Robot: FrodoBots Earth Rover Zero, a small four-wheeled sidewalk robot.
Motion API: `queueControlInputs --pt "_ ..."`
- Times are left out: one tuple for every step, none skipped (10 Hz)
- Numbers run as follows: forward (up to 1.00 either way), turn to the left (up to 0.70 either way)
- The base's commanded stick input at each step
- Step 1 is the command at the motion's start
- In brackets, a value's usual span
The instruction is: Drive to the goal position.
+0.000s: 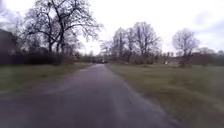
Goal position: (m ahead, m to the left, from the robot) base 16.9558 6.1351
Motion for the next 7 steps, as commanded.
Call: queueControlInputs --pt "1.00 0.00" --pt "1.00 0.00" --pt "1.00 0.06" --pt "1.00 0.18" --pt "1.00 0.31" --pt "1.00 0.40" --pt "1.00 0.40"
